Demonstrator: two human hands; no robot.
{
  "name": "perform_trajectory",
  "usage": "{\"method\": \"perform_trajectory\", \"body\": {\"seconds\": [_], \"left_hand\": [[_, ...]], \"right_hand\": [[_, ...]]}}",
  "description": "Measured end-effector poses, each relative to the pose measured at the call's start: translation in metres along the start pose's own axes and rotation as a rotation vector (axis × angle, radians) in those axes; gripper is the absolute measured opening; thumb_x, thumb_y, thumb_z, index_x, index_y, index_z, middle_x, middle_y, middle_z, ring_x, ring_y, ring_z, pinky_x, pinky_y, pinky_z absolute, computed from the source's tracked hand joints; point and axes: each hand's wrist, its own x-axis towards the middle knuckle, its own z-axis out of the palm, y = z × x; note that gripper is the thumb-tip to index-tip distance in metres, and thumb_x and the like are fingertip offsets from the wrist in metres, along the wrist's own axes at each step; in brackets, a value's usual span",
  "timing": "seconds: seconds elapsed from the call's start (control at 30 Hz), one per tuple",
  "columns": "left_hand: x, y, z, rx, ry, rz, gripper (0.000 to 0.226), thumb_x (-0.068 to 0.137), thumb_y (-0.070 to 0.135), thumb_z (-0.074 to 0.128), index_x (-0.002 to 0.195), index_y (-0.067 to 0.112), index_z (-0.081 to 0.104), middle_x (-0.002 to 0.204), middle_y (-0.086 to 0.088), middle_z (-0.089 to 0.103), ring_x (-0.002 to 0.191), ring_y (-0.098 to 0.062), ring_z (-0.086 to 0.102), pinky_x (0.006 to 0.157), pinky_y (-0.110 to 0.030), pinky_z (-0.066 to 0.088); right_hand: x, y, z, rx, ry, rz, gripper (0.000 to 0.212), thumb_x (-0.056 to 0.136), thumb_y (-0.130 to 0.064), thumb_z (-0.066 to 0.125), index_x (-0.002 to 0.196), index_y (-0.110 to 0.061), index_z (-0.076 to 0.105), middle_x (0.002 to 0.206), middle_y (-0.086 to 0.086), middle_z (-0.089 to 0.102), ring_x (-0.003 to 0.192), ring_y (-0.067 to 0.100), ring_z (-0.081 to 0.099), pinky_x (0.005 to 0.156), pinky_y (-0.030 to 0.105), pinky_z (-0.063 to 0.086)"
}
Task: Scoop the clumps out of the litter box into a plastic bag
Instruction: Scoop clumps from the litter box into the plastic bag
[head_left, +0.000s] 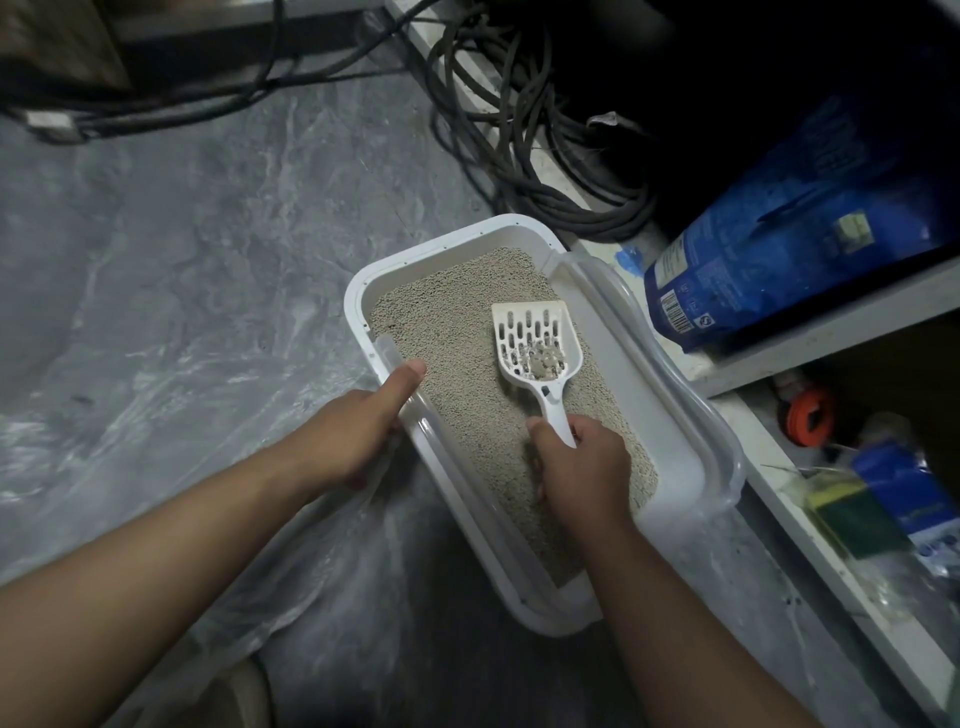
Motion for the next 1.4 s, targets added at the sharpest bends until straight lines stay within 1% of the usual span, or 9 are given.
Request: {"method": "perform_trajectory", "body": {"seconds": [0.27, 0.57, 0.73, 0.8, 0.9, 1.0, 1.1, 1.27, 1.4], "left_hand": [[-0.004, 0.003, -0.001, 0.010, -0.029, 0.000, 0.106, 0.048, 0.110, 0.026, 0.085, 0.022, 0.073, 0.108, -0.007, 0.073, 0.100, -0.026, 0.068, 0.098, -0.054, 0.053], [-0.011, 0.008, -0.004, 0.035, -0.044, -0.009, 0.098, 0.054, 0.104, 0.027, 0.082, 0.023, 0.075, 0.105, -0.004, 0.073, 0.096, -0.024, 0.069, 0.094, -0.050, 0.055], [-0.027, 0.007, -0.019, -0.047, -0.223, 0.034, 0.070, 0.060, 0.103, 0.021, 0.078, 0.060, 0.072, 0.103, 0.029, 0.062, 0.104, 0.003, 0.058, 0.085, -0.034, 0.052], [-0.033, 0.003, -0.028, -0.038, -0.205, 0.101, 0.052, 0.079, 0.091, 0.030, 0.081, 0.060, 0.072, 0.110, 0.028, 0.064, 0.107, 0.003, 0.059, 0.094, -0.035, 0.050], [-0.029, -0.012, -0.046, 0.196, -0.057, 0.199, 0.020, 0.101, 0.039, 0.055, 0.111, 0.034, 0.071, 0.125, 0.007, 0.068, 0.105, -0.004, 0.063, 0.094, -0.027, 0.049], [-0.028, -0.026, -0.070, 0.412, 0.008, 0.256, 0.034, 0.099, 0.016, 0.054, 0.131, 0.026, 0.064, 0.130, 0.003, 0.066, 0.118, -0.009, 0.061, 0.098, -0.026, 0.046], [-0.027, -0.042, -0.092, 0.471, 0.060, 0.257, 0.043, 0.095, 0.003, 0.049, 0.130, 0.023, 0.064, 0.133, -0.002, 0.065, 0.122, -0.013, 0.061, 0.102, -0.029, 0.047], [-0.029, -0.069, -0.114, 0.550, 0.169, 0.275, 0.049, 0.089, -0.001, 0.055, 0.129, 0.026, 0.064, 0.136, 0.001, 0.063, 0.122, -0.016, 0.058, 0.089, -0.022, 0.041], [-0.034, -0.079, -0.125, 0.626, 0.203, 0.385, 0.052, 0.082, -0.005, 0.061, 0.129, 0.016, 0.066, 0.137, -0.004, 0.063, 0.125, -0.024, 0.057, 0.104, -0.034, 0.044]], "right_hand": [[-0.002, -0.004, -0.001, -0.015, -0.010, 0.006, 0.034, 0.084, -0.040, 0.070, 0.067, -0.011, 0.063, 0.059, 0.008, 0.064, 0.060, 0.037, 0.064, 0.059, 0.048, 0.056], [-0.007, -0.013, -0.006, 0.009, -0.070, -0.026, 0.036, 0.086, -0.045, 0.068, 0.068, -0.014, 0.065, 0.059, 0.006, 0.065, 0.052, 0.029, 0.063, 0.051, 0.042, 0.053], [-0.006, -0.049, -0.021, 0.201, -0.218, -0.027, 0.033, 0.093, -0.041, 0.062, 0.069, -0.018, 0.064, 0.058, 0.006, 0.063, 0.039, 0.019, 0.053, 0.040, 0.024, 0.041], [-0.012, -0.066, -0.025, 0.299, -0.276, -0.020, 0.028, 0.096, -0.036, 0.061, 0.074, -0.018, 0.065, 0.060, 0.005, 0.063, 0.040, 0.019, 0.051, 0.041, 0.025, 0.041], [-0.034, -0.086, -0.023, 0.356, -0.352, -0.077, 0.026, 0.095, -0.036, 0.061, 0.078, -0.018, 0.067, 0.062, 0.006, 0.063, 0.042, 0.019, 0.052, 0.042, 0.027, 0.043], [-0.066, -0.097, -0.008, 0.357, -0.411, -0.139, 0.023, 0.092, -0.040, 0.062, 0.079, -0.022, 0.068, 0.064, 0.006, 0.065, 0.042, 0.020, 0.056, 0.042, 0.027, 0.046], [-0.096, -0.091, 0.015, 0.319, -0.481, -0.141, 0.021, 0.091, -0.042, 0.061, 0.083, -0.023, 0.067, 0.063, 0.006, 0.067, 0.044, 0.022, 0.063, 0.042, 0.030, 0.050], [-0.121, -0.061, 0.055, 0.131, -0.520, -0.121, 0.026, 0.094, -0.042, 0.060, 0.079, -0.021, 0.061, 0.063, 0.004, 0.067, 0.054, 0.022, 0.067, 0.050, 0.044, 0.058], [-0.128, -0.043, 0.078, -0.006, -0.509, -0.159, 0.027, 0.095, -0.042, 0.059, 0.080, -0.019, 0.058, 0.066, 0.004, 0.066, 0.059, 0.020, 0.067, 0.060, 0.047, 0.058]]}}
